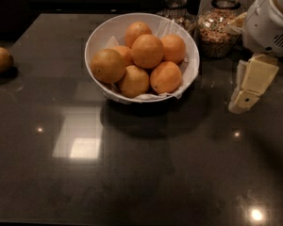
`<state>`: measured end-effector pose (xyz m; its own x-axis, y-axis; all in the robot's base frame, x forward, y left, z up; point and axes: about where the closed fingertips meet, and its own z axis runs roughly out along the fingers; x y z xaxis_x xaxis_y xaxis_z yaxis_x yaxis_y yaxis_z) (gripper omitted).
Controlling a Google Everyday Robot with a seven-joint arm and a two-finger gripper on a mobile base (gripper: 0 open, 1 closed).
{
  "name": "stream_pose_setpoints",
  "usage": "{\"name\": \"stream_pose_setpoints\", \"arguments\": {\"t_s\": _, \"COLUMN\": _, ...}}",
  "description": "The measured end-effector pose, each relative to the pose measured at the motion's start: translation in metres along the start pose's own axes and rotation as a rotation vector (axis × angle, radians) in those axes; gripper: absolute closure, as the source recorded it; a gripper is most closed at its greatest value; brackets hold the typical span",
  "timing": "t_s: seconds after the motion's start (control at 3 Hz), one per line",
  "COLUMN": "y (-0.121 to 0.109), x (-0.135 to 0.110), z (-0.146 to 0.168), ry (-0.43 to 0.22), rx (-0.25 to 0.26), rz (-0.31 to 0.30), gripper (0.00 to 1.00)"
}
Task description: Pick orange from white bowl
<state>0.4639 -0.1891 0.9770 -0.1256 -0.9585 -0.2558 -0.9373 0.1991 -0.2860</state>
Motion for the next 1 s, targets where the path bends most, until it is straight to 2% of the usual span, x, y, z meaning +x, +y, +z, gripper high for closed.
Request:
{"name": "stream_pose_setpoints", "arguments": {"t_s": 0.33, "y": -0.020, "x": -0.037, "z": 0.009, "ry": -0.089, "rx": 0.029, "rz": -0.068, "gripper": 0.00}}
{"name": "stream_pose_setpoints", "arguments": {"t_s": 0.67, "y": -0.044, "x": -0.070, "z": 0.026, "ry": -0.166, "rx": 0.016, "rz": -0.120, "gripper": 0.00}}
{"name": "stream_pose_setpoints", "arguments": {"t_s": 1.0, "y": -0.044, "x": -0.070, "z": 0.026, "ry": -0.166, "rx": 0.016, "rz": -0.121, "gripper": 0.00}}
